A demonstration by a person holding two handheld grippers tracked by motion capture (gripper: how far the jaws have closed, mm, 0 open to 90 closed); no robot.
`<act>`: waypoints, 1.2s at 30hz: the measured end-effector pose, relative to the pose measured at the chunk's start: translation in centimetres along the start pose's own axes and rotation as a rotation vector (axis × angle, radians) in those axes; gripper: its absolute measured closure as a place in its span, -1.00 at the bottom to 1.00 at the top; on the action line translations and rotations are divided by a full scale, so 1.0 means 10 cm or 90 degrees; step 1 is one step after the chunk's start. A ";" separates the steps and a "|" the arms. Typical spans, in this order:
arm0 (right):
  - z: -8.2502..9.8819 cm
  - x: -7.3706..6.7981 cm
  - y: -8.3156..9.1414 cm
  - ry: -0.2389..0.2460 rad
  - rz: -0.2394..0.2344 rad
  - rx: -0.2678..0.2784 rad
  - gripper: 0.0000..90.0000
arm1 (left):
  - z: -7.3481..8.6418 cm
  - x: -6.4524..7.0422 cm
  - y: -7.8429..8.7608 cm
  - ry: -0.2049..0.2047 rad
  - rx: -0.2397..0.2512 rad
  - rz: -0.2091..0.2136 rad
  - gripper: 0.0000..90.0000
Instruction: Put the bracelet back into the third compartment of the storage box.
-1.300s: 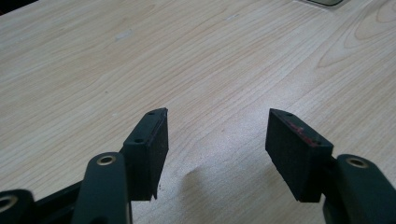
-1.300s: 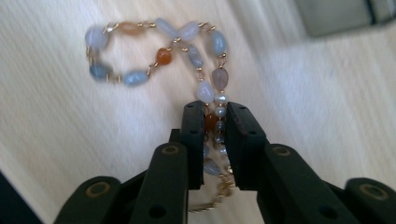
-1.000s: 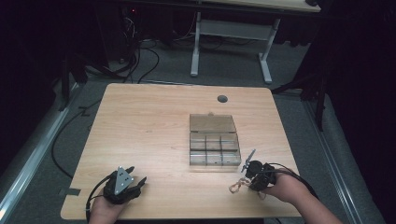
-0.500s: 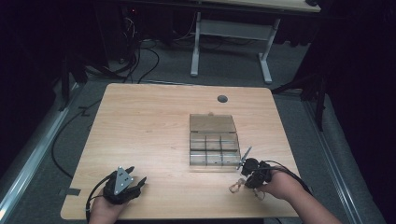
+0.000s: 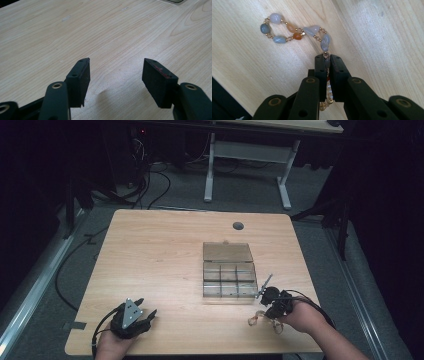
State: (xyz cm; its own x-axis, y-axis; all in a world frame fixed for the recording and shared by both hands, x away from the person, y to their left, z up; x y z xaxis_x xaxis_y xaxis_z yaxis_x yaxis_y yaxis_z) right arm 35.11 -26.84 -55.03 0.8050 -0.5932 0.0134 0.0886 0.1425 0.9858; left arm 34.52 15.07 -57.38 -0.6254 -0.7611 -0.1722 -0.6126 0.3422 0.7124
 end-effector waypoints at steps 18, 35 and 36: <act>-0.05 -0.02 -0.01 0.007 0.006 -0.007 0.87 | 0.00 0.00 0.00 -0.002 0.001 0.002 -0.11; -0.08 -0.01 0.00 0.013 0.000 0.007 0.88 | 0.00 0.00 0.00 -0.003 0.002 0.003 -0.11; -0.08 -0.01 0.00 0.013 0.000 0.007 0.88 | 0.00 0.01 0.00 -0.003 0.001 0.003 -0.11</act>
State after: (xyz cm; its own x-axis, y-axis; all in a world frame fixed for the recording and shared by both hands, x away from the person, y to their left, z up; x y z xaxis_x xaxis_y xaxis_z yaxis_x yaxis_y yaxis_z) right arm 35.51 -26.13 -55.13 0.8170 -0.5765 0.0102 0.0824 0.1343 0.9875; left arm 34.46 15.06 -57.37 -0.6303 -0.7572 -0.1716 -0.6108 0.3472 0.7117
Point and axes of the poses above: each handheld gripper's, and its own axes: y roughly backward along the jaws, z roughly out of its underside, x roughly to its right, the point moved 7 cm from there along -y, roughly forward along the jaws, and after that the axes turned 12 degrees about -x, right-handed, at the moved point
